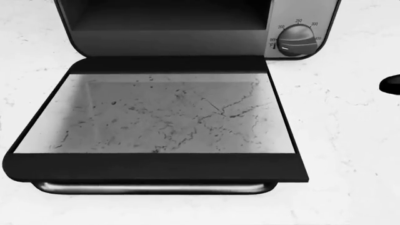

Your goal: Close the toaster oven door.

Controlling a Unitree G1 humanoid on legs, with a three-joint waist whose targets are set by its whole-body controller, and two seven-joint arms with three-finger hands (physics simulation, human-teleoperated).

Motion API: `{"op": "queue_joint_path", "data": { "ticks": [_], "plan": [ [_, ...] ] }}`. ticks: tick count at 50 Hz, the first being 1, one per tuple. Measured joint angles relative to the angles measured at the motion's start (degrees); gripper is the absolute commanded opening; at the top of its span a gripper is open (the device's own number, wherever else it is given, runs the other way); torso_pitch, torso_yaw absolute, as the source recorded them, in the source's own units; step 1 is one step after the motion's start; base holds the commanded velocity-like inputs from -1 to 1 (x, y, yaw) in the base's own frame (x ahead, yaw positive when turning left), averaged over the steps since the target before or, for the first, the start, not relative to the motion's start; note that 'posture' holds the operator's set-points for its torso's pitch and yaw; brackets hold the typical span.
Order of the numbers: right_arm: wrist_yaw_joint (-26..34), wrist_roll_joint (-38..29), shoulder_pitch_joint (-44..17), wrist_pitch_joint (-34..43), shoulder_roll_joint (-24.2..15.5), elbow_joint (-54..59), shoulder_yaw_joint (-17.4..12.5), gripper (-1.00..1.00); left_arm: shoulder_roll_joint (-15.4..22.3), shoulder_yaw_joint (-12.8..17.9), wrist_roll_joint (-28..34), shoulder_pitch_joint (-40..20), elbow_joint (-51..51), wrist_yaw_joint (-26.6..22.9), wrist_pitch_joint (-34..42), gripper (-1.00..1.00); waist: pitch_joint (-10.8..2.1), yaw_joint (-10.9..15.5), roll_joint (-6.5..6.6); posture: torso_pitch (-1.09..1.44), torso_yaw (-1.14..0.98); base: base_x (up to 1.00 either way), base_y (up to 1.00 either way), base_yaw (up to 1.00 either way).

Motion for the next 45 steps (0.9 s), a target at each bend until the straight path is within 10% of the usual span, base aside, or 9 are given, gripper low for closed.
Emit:
{"op": "queue_joint_path", "data": {
  "ticks": [45],
  "plan": [
    [10.8,-11.8,9.2,0.2,12.8,-12.6,5.0,1.00,0.1,-0.3,0.0,-0.1,0.0,-0.3,-0.9,1.00,-0.43,-0.3,0.54,0.00,0.00,0.00,0.00,0.00]
  ]
}}
